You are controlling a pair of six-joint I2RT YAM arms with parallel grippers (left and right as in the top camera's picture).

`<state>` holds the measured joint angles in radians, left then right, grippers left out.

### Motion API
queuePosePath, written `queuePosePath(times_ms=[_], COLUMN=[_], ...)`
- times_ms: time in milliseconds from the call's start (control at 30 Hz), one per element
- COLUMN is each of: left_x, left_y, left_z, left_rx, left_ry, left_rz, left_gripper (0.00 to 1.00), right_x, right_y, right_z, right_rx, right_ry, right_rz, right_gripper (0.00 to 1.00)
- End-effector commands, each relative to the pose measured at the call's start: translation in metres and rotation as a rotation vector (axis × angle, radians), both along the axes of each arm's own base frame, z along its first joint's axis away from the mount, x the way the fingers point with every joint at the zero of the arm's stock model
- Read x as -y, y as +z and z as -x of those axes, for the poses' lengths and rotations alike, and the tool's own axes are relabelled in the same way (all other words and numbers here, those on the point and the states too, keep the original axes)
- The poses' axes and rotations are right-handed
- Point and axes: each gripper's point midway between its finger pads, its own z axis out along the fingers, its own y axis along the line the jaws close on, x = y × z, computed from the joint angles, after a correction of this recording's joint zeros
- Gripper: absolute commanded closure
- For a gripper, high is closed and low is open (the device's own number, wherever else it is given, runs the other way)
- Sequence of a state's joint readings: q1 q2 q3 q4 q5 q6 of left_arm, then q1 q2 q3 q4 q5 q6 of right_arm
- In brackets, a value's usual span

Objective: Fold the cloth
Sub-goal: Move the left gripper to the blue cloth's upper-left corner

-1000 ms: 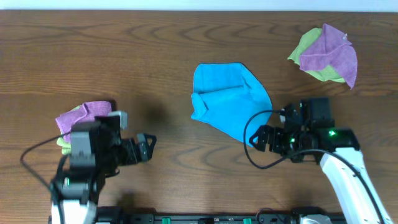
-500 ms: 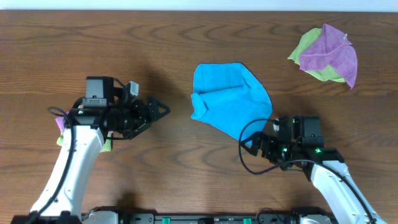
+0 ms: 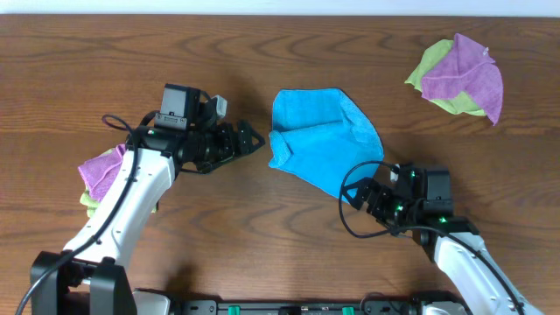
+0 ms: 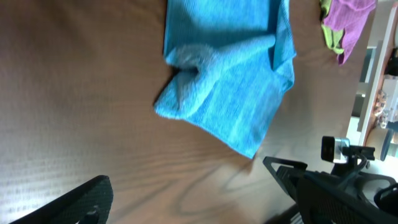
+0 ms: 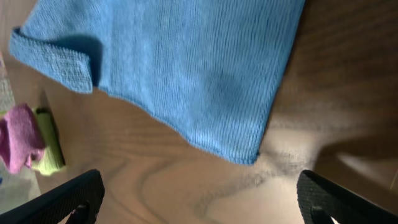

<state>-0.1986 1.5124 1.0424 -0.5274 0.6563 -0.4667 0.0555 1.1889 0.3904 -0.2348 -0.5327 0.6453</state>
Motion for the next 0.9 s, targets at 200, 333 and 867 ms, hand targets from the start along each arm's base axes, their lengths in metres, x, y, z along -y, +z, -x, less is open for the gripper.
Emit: queuePosePath(times_ms=[200, 333, 867], left_x=[0.005, 0.008, 0.067], left_y=[0.001, -0.006, -0.015], left_z=[-0.023, -0.031, -0.052], left_rx=[0.064, 0.044, 0.024], left_ry=[0.001, 0.007, -0.123], left_rz=[0.001, 0.008, 0.018], left_gripper=[0.05, 0.05, 0.05], right_x=[0.006, 0.005, -0.014], right_y=[-0.026, -0.034, -0.062], right_z=[0.000, -0.005, 0.004], right_rx=[-0.065, -0.081, -0.158], right_ry=[-0.069, -0.085, -0.056], right_rz=[0.006, -0.003, 0.044], right_gripper=[0.01, 0.03, 0.30])
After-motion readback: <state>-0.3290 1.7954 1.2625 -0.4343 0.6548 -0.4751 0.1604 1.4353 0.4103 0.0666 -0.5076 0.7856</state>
